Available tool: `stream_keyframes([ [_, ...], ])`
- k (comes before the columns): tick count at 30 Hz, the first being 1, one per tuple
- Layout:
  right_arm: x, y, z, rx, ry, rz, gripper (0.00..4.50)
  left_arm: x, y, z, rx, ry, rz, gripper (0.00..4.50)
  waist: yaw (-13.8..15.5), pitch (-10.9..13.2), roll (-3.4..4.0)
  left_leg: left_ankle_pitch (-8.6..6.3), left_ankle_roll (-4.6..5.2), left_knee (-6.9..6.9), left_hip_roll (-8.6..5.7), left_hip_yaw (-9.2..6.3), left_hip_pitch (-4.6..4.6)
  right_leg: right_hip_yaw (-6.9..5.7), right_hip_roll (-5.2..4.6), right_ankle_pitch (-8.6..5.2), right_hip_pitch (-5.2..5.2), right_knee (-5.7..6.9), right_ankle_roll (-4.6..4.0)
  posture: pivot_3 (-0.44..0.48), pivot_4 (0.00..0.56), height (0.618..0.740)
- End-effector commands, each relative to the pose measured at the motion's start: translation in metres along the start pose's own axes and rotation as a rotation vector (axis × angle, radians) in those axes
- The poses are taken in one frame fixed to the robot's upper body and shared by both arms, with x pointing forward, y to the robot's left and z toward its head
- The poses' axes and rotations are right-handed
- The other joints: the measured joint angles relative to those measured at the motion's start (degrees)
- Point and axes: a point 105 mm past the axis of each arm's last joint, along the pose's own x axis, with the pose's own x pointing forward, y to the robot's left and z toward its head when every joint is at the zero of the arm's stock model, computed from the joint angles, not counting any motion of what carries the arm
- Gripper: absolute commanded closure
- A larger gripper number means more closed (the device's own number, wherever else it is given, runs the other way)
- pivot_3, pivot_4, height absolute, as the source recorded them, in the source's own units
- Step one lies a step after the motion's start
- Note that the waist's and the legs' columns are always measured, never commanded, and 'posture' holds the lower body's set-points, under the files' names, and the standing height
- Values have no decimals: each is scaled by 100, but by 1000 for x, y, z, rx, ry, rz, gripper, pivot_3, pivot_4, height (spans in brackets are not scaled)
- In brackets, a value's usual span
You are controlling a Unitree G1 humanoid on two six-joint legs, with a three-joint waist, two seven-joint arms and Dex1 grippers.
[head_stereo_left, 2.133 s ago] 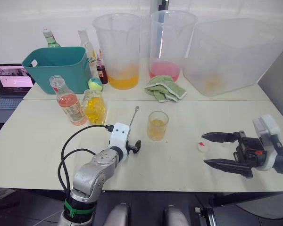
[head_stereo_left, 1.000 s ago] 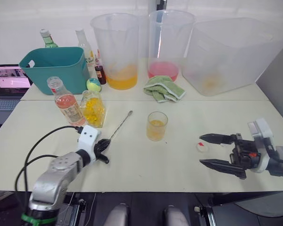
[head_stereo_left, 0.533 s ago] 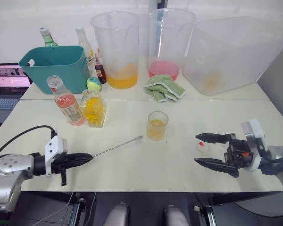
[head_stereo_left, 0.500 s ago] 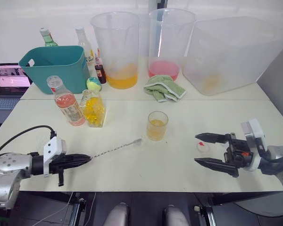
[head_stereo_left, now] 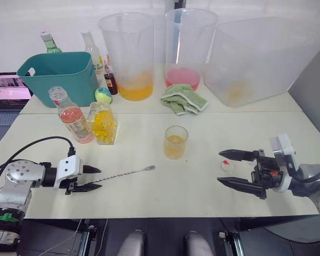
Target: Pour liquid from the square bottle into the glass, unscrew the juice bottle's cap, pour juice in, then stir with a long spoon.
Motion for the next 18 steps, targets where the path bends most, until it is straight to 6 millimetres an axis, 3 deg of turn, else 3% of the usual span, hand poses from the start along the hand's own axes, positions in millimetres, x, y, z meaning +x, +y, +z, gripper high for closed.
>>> stream_keyframes([
  [1, 1, 4, 11, -36, -24, 9, 0, 8, -4, 2, -20, 66, -27, 1522, -10, 0, 0, 0, 0, 0, 1, 0, 0, 0, 1, 0, -1, 1, 0, 0, 150, 738],
  [2, 2, 4, 11, -35, -25, 9, 0, 10, -5, -1, -28, 100, -25, 1695, -7, 0, 0, 0, 1, 0, 1, 0, 1, -1, 1, 0, 0, 1, 0, 0, 150, 738],
  [10, 1, 3, 13, -37, -22, 1, 0, 21, -14, -19, -100, 215, -44, 4360, -13, -7, 13, -2, 4, -1, 2, 6, 25, 2, 1, -1, 13, 7, 1, 0, 150, 738],
  [18, -1, 2, 12, -36, -12, -8, 0, 21, -17, -4, -25, 121, -104, 4467, -12, -20, 33, -5, 8, -1, 3, 15, 27, 8, 0, 0, 14, 5, 1, 0, 150, 738],
])
